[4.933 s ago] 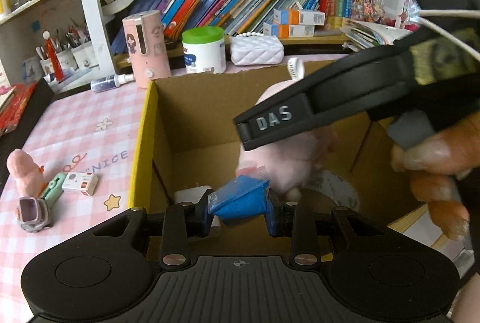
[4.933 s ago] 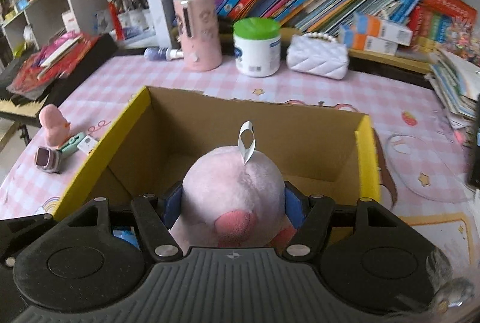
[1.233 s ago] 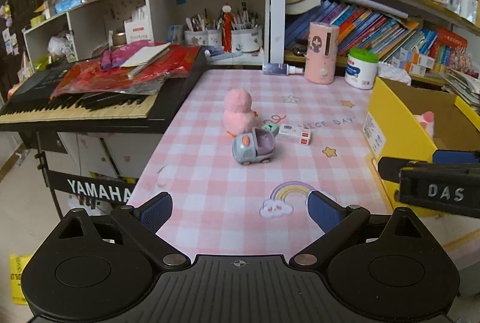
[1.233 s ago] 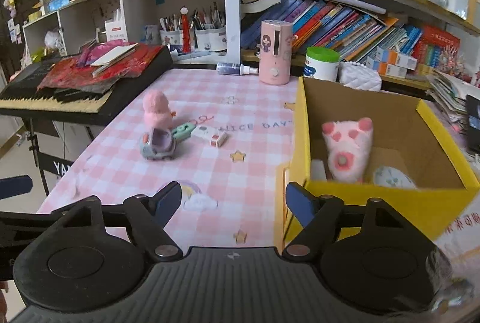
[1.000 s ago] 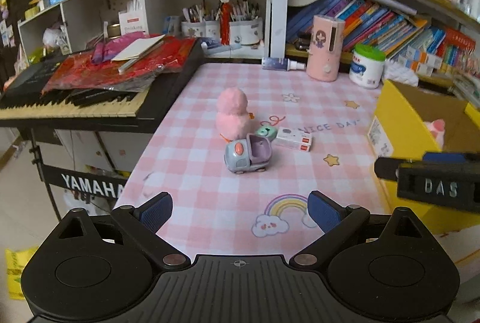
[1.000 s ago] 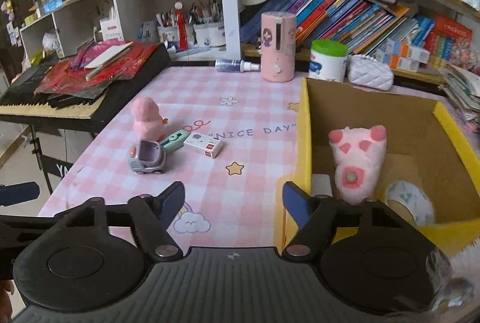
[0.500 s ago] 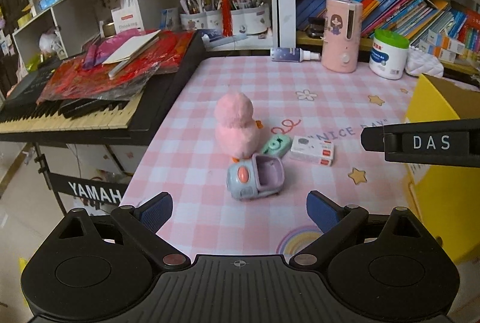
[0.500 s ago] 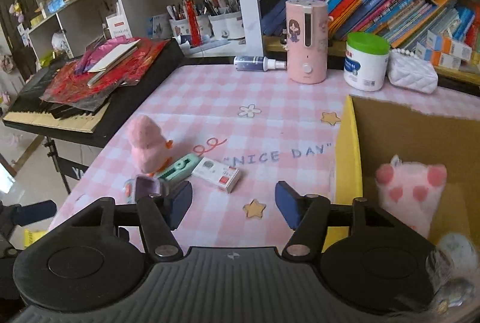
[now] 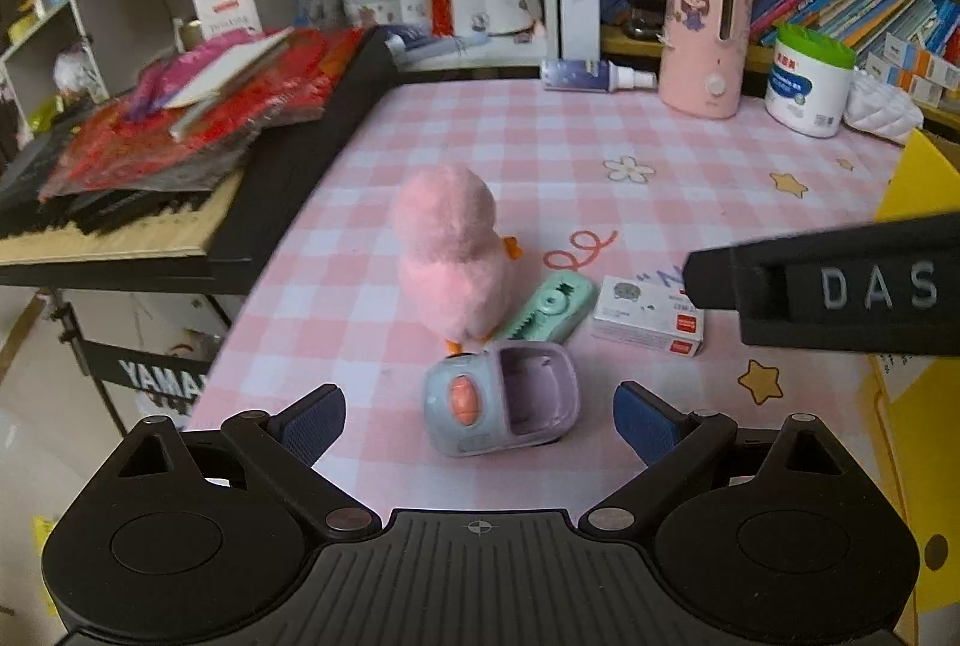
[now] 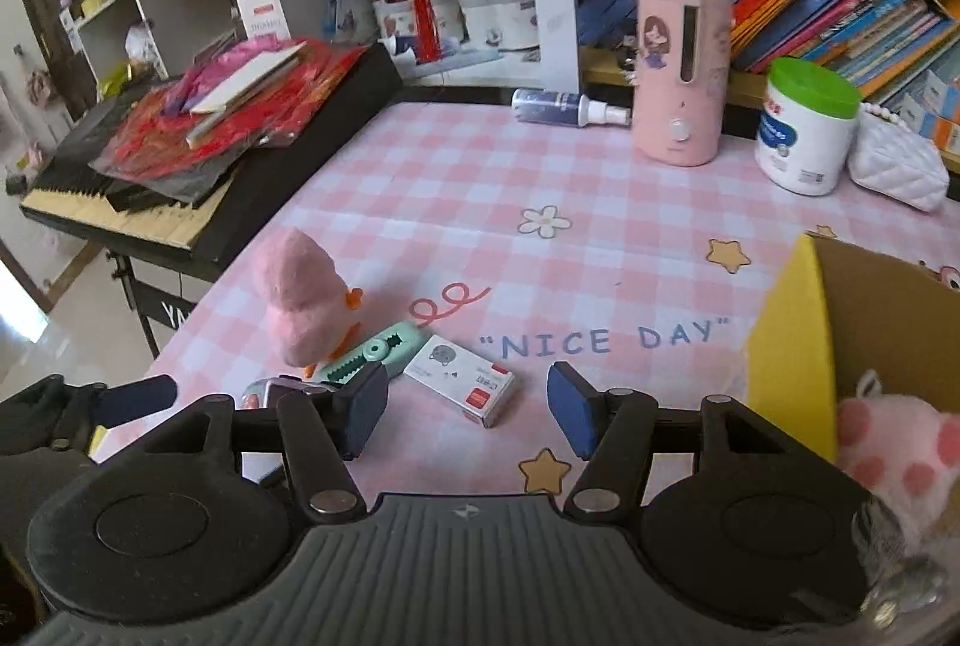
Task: Organize objects
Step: 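Move both open tools toward the toy car and white card box, then grasp the white card box with the right tool while the left tool grasps the toy car, then carry the card box and toy car in both tools toward the yellow box, then lower the card box and toy car into the box and open both tools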
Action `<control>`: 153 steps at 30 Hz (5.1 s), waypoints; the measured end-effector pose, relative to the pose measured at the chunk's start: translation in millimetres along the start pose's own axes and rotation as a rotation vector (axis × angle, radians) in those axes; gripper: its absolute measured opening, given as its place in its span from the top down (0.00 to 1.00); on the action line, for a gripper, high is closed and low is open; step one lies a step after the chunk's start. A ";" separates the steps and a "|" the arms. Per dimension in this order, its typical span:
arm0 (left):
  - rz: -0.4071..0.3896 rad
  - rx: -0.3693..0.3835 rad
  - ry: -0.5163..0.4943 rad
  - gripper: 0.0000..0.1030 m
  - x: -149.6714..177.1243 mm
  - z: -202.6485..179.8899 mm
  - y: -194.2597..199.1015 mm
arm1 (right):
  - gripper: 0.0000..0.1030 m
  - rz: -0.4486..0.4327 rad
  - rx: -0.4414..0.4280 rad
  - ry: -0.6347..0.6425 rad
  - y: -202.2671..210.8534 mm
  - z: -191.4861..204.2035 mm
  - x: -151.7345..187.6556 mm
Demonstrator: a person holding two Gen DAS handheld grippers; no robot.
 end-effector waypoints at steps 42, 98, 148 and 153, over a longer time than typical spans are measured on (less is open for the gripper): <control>-0.004 -0.019 0.276 0.38 20.5 62.4 62.6 | 0.46 0.178 0.057 0.033 -78.8 14.2 14.6; 0.009 0.498 0.004 0.38 140.8 -30.0 229.6 | 0.46 0.011 0.342 -0.228 262.1 19.1 214.0; -0.215 0.500 -0.181 0.38 31.7 -196.6 214.2 | 0.46 -0.130 0.397 -0.269 271.8 -162.4 143.4; -0.276 0.473 -0.197 0.38 2.9 -210.9 206.8 | 0.46 -0.220 0.390 -0.204 274.8 -177.2 108.2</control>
Point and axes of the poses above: each gripper's, at about its wrist camera, not at the fingertips, and y roughly against the way its jaws point, z to its left, x to its underside, the point moved 8 cm from there along -y, roughly the way its jaws point, and after that the axes turned 6 degrees about -z, right-handed, at the moved point
